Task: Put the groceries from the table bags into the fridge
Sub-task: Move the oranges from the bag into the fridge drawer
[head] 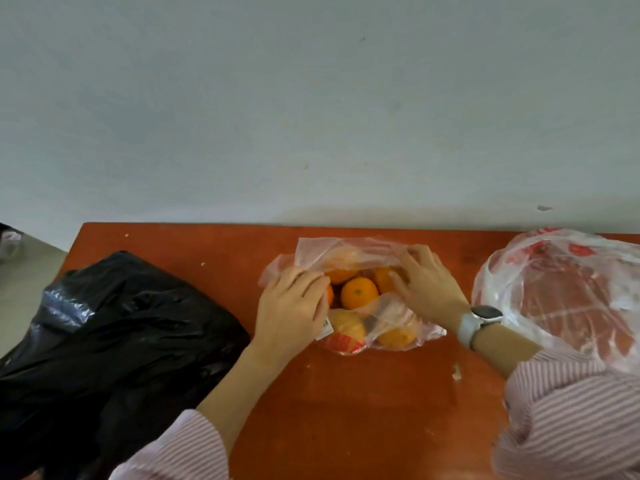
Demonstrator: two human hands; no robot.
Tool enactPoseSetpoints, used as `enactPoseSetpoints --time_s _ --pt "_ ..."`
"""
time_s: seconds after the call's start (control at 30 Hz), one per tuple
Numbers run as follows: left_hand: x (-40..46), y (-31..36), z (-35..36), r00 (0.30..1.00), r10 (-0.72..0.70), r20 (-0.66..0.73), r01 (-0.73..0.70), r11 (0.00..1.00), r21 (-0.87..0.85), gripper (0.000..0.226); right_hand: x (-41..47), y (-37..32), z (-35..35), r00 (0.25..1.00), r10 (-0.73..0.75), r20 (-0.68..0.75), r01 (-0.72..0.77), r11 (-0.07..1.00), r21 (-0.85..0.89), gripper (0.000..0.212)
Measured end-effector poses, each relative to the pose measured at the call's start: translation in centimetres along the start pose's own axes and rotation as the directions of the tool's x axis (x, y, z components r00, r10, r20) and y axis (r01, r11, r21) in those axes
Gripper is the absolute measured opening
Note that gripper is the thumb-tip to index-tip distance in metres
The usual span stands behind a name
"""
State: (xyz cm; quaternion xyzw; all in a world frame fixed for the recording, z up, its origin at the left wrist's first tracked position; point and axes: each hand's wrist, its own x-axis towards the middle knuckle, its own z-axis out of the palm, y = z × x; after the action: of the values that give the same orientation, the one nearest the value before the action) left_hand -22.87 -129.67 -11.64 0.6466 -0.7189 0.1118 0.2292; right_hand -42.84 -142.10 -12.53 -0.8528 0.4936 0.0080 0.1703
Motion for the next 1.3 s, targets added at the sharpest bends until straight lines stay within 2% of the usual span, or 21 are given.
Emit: enactPoseSetpoints --time_s 0.03,0.1,0.17,0.23,0.3,0.4,0.5,0.57,0.6,0.67,0.73,0.8,0.87,0.93,1.03,1.07,1.1,1.13,1.2,1.23,1.3 --pt "0.6 0.0 0.3 0.998 0.067 0.017 -0.068 0.997 0.032 0.026 0.0 0.0 -0.1 0.994 -0.056 -0.093 0.05 0.997 -0.062 0.045" --pt "2.2 -0.6 1.6 0.977 0.081 0.198 -0.104 0.989 0.109 0.039 0.1 -0.2 0.0 0.947 -0.234 -0.219 0.207 0.968 -0.14 0.037" --pt "3.6 -1.5 3.0 0.906 0.035 0.421 -0.083 0.992 0.097 0.051 0.4 0.0 0.5 0.919 -0.368 -0.14 0.34 0.922 -0.186 0.037" --pt "4.1 -2.7 4.8 0.832 -0.029 0.555 0.076 0.995 -0.062 0.052 1.0 0.4 1.1 0.932 -0.363 -0.013 0.359 0.926 -0.116 0.046" --pt "4.2 -3.5 6.0 0.789 -0.092 0.608 0.34 0.889 -0.307 0.048 1.6 0.5 1.3 0.963 -0.267 0.045 0.259 0.956 0.135 0.043" --pt "4.7 -3.5 6.2 0.834 -0.192 0.518 0.48 0.714 -0.509 0.039 3.3 0.1 1.2 0.993 -0.099 0.059 0.058 0.874 0.482 0.032" --pt "5.1 -4.0 6.6 0.787 -0.328 0.522 0.591 0.642 -0.488 0.025 4.5 0.4 0.8 0.983 0.034 0.18 -0.156 0.674 0.722 0.023" --pt "5.1 -4.1 7.0 0.777 -0.383 0.499 0.607 0.665 -0.435 0.02 4.9 1.0 0.8 0.957 0.131 0.258 -0.288 0.52 0.804 0.021" --pt "5.2 -4.1 7.2 0.779 -0.404 0.48 0.603 0.694 -0.394 0.02 5.1 1.3 0.8 0.953 0.166 0.255 -0.304 0.504 0.809 0.02" --pt "5.7 -3.8 7.8 0.748 -0.462 0.476 0.616 0.749 -0.242 0.019 5.3 2.0 1.1 0.964 0.193 0.183 -0.262 0.583 0.769 0.018" --pt "6.7 -3.3 8.1 0.672 -0.531 0.516 0.62 0.784 -0.001 0.016 5.3 2.7 1.2 0.981 0.169 0.094 -0.189 0.734 0.653 0.018" --pt "7.3 -2.9 8.3 0.637 -0.572 0.517 0.584 0.796 0.16 0.015 4.8 3.6 1.3 0.995 0.085 0.046 -0.097 0.896 0.433 0.019" --pt "7.0 -2.8 8.1 0.627 -0.584 0.515 0.599 0.785 0.161 0.021 3.7 4.9 1.5 0.993 0.012 0.117 -0.034 0.981 0.191 0.023" --pt "5.9 -2.5 7.6 0.679 -0.589 0.438 0.647 0.762 0.024 0.03 2.2 5.8 1.6 0.989 0.022 0.145 -0.032 0.997 0.069 0.032" --pt "4.7 -1.2 6.4 0.871 -0.474 0.126 0.491 0.845 -0.214 0.033 0.4 5.3 1.0 0.979 -0.037 -0.199 0.071 0.983 0.169 0.038" --pt "4.8 -0.6 6.0 0.918 -0.378 0.121 0.397 0.887 -0.237 0.037 0.0 4.7 0.6 0.949 -0.125 -0.289 0.18 0.969 0.171 0.04" --pt "5.0 -0.2 5.8 0.943 -0.267 0.198 0.312 0.915 -0.255 0.042 -0.4 4.2 0.3 0.917 -0.256 -0.304 0.306 0.943 0.127 0.04" --pt "5.2 0.2 5.7 0.938 -0.171 0.303 0.256 0.929 -0.268 0.046 -0.9 3.8 0.3 0.878 -0.399 -0.266 0.43 0.9 0.07 0.037" --pt "5.5 0.5 5.9 0.859 -0.105 0.501 0.266 0.928 -0.26 0.051 -2.0 3.5 0.8 0.79 -0.596 -0.143 0.599 0.8 -0.025 0.028" --pt "5.5 0.3 6.1 0.826 -0.126 0.549 0.307 0.917 -0.253 0.053 -2.5 3.7 1.1 0.776 -0.623 -0.096 0.623 0.781 -0.04 0.024" --pt "5.3 0.1 6.5 0.798 -0.189 0.573 0.386 0.889 -0.245 0.054 -3.7 4.5 1.7 0.82 -0.57 -0.062 0.571 0.821 0.016 0.021"
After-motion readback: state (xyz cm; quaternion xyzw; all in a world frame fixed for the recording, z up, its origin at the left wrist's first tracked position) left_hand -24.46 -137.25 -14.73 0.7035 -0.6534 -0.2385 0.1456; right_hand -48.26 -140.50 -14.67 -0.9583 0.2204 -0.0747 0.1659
